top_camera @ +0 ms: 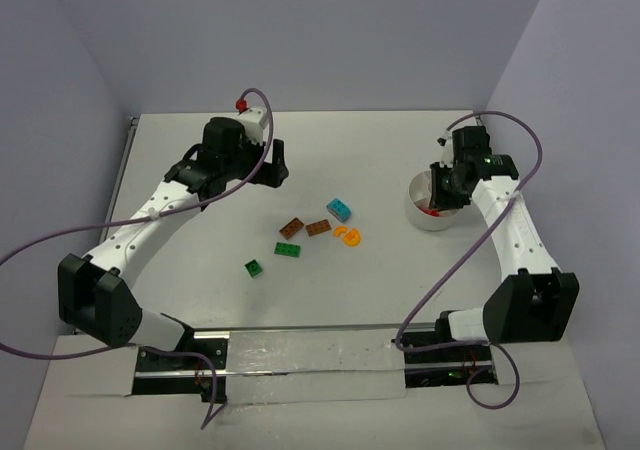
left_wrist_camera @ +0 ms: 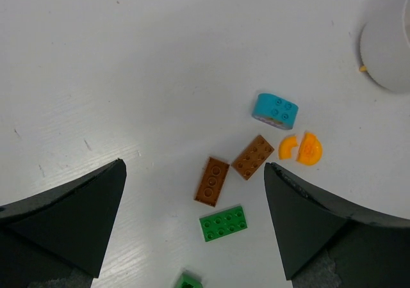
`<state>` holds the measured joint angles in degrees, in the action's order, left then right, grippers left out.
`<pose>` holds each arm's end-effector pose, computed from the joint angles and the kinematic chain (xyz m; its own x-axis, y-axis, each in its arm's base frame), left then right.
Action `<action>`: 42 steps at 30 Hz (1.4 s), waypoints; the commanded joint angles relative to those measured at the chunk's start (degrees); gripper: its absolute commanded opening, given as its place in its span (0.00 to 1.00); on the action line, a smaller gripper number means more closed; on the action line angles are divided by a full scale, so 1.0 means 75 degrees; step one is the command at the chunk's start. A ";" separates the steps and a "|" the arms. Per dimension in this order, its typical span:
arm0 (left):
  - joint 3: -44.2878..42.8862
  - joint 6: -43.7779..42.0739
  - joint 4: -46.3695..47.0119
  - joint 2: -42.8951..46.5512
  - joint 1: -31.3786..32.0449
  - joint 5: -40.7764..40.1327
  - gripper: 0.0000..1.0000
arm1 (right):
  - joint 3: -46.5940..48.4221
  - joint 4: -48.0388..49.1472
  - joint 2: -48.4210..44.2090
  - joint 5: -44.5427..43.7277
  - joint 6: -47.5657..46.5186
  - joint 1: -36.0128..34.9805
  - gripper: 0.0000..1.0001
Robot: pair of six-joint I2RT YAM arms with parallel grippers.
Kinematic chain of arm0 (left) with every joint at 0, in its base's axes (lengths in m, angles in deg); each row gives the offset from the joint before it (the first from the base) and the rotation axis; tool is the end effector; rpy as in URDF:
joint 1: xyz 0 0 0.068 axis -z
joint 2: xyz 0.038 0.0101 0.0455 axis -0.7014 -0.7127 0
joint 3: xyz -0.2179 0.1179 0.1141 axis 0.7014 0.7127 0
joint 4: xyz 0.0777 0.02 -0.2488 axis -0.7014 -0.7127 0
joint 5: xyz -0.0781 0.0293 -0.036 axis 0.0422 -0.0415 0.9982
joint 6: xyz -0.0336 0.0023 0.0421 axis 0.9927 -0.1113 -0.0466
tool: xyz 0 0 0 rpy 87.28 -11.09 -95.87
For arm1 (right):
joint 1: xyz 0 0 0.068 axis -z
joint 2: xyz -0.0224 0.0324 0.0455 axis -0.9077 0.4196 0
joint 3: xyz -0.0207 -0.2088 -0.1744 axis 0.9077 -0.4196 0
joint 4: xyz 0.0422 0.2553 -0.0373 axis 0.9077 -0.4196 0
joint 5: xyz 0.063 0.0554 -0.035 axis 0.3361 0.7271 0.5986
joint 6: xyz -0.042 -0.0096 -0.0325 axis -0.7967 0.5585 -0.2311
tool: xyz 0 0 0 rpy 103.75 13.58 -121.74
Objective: Sort the legos into containers by color
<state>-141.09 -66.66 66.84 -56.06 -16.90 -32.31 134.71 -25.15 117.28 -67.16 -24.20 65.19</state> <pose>0.2874 -0.1547 0.3371 -0.5507 0.0906 -0.8298 0.4478 0.8710 -0.2020 0.2581 0.0038 0.3131 -0.8740 -0.0034 -0.4858 -0.0544 0.9944 0.0909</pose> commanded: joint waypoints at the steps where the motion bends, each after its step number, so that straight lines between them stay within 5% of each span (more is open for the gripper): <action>1: -0.0408 0.0135 -0.0107 -0.0094 -0.0005 -0.0291 0.99 | 0.0476 0.0018 0.0431 -0.0904 0.0317 0.0256 0.00; 20: -0.0356 0.0148 -0.0001 -0.0290 -0.0005 -0.0279 0.99 | 0.0809 0.0231 0.1452 -0.1080 0.0555 0.0387 0.07; 34: -0.0688 -0.0573 -0.0485 -0.0801 -0.0005 0.0296 0.99 | 0.0812 0.0340 0.1576 -0.1013 0.0528 0.0387 0.59; 42: -0.1295 -0.3042 -0.1044 -0.1549 0.0267 0.2306 0.97 | 0.1269 0.0059 0.1086 -0.0141 0.0379 0.0352 0.87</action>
<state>-144.91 -76.48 62.52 -63.88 -16.79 -24.90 139.70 -24.33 129.09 -72.68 -20.70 67.71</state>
